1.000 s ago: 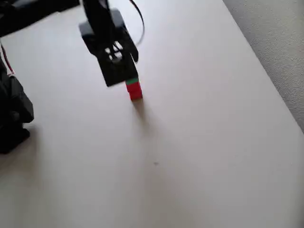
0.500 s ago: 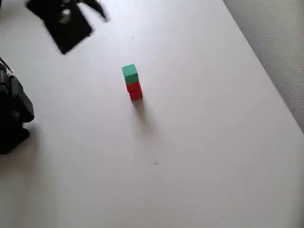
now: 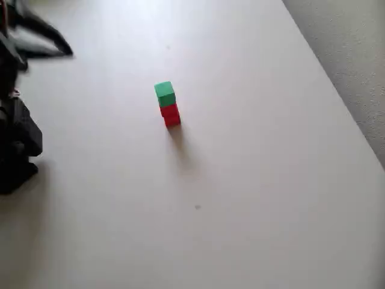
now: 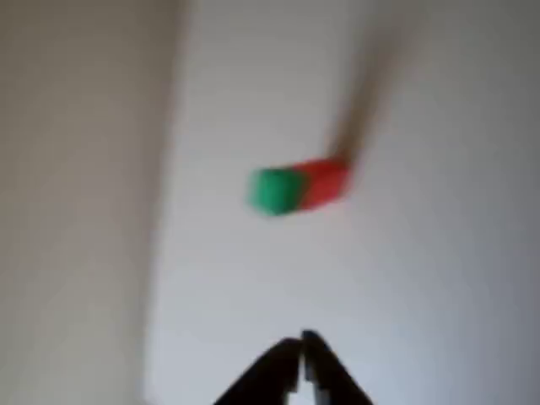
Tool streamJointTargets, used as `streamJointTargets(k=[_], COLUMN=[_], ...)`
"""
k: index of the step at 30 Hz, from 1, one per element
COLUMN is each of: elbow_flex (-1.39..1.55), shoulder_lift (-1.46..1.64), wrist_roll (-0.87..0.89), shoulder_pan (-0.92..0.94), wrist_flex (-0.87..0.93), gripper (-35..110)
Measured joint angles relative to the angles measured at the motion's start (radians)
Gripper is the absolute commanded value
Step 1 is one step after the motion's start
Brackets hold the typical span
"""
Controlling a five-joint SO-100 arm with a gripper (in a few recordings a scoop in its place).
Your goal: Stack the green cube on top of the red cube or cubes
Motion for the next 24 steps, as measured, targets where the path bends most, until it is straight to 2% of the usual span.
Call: streamJointTargets(k=[6, 11, 24], elbow_flex=[0.385, 0.571, 0.655], shoulder_lift=[0.158, 0.307, 0.345], wrist_roll=[-0.031, -0.034, -0.009], shoulder_pan=[0.025, 0.023, 0.069], wrist_flex=[-0.126, -0.137, -0.156], gripper=[-2, -2, -1])
